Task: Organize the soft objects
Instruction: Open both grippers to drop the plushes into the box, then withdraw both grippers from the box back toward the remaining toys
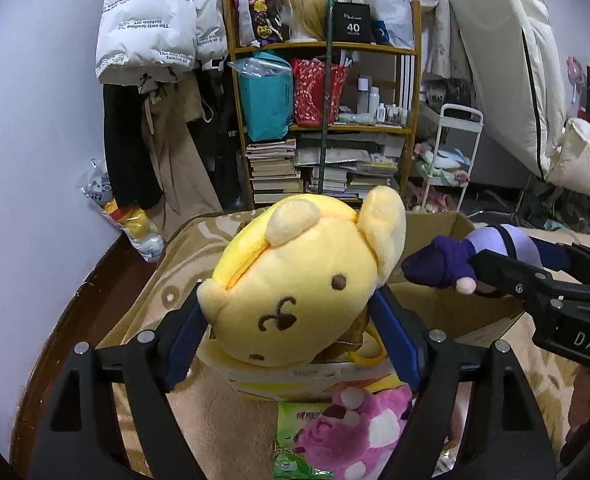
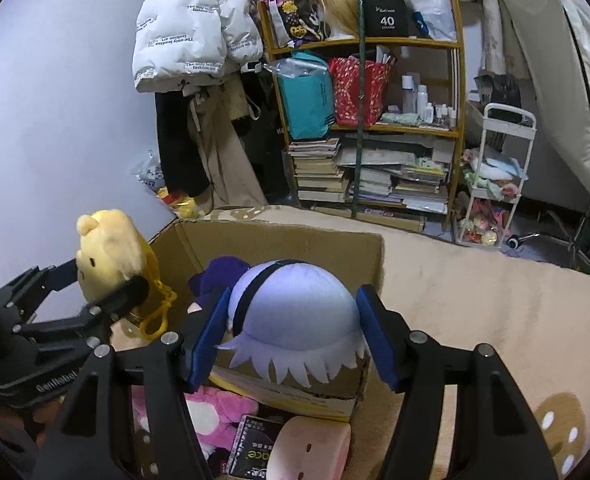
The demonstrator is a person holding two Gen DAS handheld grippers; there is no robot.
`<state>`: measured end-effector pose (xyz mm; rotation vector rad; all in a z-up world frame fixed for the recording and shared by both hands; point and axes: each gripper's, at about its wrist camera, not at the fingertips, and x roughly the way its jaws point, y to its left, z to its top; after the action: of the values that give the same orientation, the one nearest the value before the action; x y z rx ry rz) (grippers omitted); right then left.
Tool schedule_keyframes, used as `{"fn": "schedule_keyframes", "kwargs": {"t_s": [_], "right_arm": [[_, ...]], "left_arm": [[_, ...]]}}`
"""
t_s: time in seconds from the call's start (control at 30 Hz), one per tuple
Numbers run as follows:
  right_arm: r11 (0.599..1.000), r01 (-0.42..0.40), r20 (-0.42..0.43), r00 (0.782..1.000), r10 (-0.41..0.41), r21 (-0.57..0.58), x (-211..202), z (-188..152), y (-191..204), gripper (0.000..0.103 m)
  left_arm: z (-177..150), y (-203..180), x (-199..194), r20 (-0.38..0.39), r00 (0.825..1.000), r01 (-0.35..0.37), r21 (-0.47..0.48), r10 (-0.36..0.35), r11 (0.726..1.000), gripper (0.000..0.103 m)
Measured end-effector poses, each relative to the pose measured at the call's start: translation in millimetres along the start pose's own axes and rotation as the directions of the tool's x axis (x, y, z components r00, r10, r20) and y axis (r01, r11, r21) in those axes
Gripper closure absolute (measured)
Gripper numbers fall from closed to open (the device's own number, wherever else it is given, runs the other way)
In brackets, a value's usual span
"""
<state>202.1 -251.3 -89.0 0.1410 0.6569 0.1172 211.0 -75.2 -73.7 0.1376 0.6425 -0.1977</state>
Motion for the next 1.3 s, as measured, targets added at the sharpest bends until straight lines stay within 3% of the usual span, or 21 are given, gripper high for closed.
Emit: {"fn": "schedule_keyframes", "kwargs": {"t_s": [0.1,0.23,0.47,0.53,0.87,1.3], "right_arm": [[1.000,-0.018,-0.008,1.000,0.018,0.005,3.9,-1.6,1.0,0.032],[1.000,-0.026,-0.005,1.000,0.026,0.002,3.4,-2.1,4.0,0.019],[1.000,-0.004,0.027,1.000,0.004,0.002,-19.5,0.7,5.6,0.008],[1.000,-0.001,0.045,0.999,0.000,0.012,-30.3,1.4,5.3,0.000],[0.999,0.013,0.064,0.998,-0.016,0.039,-72.5,-8.0,5.1,0.000],[0.998,0.059,0.044,0.997,-0.060,0.011,-110.1,-34.3,12.0,0.000]], "left_arm": [[-1.7,0.2,-0.4,0.004,1.000,-0.008,-0.004,0.008,1.000,0.014],[-2.7,3.3,-5.6,0.011,1.000,-0.017,-0.010,0.017,1.000,0.006],[-6.5,13.0,-24.6,-0.012,0.998,-0.058,0.002,0.058,0.998,0.005],[-8.0,15.4,-33.2,-0.019,0.998,-0.058,-0.004,0.057,0.998,0.005],[-24.0,15.2,-77.6,-0.024,0.996,-0.087,0.019,0.087,0.996,0.005],[-48.8,12.2,-117.1,-0.034,0.997,-0.064,0.017,0.064,0.998,0.005]]}}
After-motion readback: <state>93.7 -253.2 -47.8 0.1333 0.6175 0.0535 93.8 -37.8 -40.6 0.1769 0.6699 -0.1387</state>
